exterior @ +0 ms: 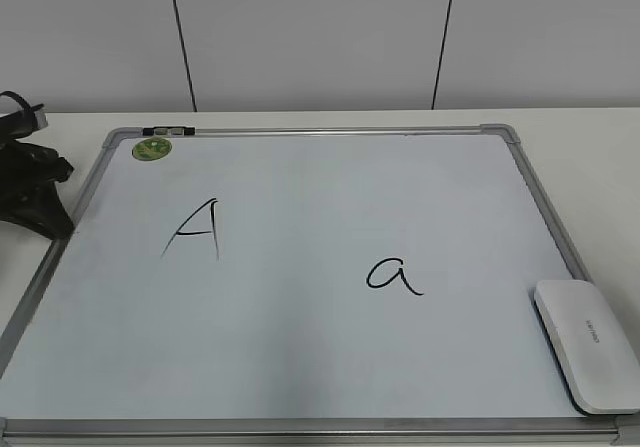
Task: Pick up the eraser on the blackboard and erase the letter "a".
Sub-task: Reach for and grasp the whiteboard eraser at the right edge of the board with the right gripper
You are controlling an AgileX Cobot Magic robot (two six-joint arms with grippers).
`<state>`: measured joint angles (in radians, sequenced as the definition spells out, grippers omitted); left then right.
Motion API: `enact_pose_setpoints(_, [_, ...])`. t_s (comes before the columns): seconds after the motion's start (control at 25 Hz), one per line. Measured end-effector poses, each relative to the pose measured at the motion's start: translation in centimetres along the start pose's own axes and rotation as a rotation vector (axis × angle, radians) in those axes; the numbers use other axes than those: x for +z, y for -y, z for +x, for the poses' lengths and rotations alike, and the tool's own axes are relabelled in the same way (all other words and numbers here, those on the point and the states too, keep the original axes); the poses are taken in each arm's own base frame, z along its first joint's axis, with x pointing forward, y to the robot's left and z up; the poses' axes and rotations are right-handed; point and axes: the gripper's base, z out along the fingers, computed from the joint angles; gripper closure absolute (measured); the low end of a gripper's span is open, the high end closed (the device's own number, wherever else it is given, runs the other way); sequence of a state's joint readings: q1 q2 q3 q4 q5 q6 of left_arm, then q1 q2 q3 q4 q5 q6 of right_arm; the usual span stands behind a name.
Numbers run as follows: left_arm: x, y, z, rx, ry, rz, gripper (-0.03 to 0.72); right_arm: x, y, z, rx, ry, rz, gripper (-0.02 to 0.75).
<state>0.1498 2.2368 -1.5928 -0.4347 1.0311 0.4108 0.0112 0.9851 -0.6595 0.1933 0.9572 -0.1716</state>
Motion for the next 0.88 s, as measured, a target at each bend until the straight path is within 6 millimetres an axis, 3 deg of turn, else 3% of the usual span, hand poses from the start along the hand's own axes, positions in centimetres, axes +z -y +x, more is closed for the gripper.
enact_pose_setpoints(0.32, [0.0, 0.0, 0.0, 0.0, -0.002, 0.001, 0.652, 5.1, -0.2, -3.7, -0.02, -0.141, -0.003, 0.151])
enact_pose_setpoints(0.64, [0.0, 0.0, 0.0, -0.001, -0.002, 0.001, 0.653, 9.0, 0.0, -4.8, 0.0, -0.18, 0.086, 0.151])
enact_pose_setpoints(0.88, [0.0, 0.0, 0.0, -0.001, -0.002, 0.001, 0.652, 10.8, 0.3, -5.7, -0.003, -0.201, 0.101, 0.125])
